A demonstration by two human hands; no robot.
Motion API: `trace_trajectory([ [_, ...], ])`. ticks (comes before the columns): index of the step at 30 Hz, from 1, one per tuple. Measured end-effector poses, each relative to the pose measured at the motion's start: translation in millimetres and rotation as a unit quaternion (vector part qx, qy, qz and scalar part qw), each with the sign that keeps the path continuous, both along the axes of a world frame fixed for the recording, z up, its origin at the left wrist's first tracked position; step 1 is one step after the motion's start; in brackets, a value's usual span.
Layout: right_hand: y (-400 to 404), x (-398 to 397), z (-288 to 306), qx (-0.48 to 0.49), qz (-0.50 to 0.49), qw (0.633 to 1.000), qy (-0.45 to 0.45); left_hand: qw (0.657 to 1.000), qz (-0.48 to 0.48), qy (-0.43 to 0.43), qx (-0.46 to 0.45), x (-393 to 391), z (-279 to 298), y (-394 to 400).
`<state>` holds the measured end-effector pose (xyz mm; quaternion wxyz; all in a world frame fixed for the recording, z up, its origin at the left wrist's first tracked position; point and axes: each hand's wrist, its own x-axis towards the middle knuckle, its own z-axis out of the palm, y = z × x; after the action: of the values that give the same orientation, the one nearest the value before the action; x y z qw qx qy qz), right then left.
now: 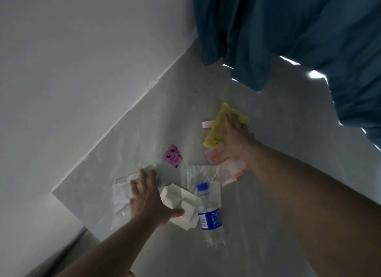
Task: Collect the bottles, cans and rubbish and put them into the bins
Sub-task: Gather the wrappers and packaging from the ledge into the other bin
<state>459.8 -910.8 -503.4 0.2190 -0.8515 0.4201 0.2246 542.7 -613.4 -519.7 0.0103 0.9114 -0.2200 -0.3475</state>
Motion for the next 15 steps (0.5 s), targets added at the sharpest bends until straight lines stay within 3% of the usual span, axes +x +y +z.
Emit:
trace_trajectory([
  [3,-3.9,-12.2,-2.2,-0.056,0.032,0.998,0.019,1.0,0.001,-0.007,-0.003,0.5,2.2,-0.6],
  [10,1.4,-65.5,-11.9,-0.173,0.066,0.982,-0.041,0.999,-0.026,-0.022,-0.009,9.1,12.1,-2.4],
  [15,-4.0,-72.1,0.6,-0.16,-0.063,0.966,-0.192,0.999,-0.032,-0.041,-0.009,14.9,17.0,-2.8],
])
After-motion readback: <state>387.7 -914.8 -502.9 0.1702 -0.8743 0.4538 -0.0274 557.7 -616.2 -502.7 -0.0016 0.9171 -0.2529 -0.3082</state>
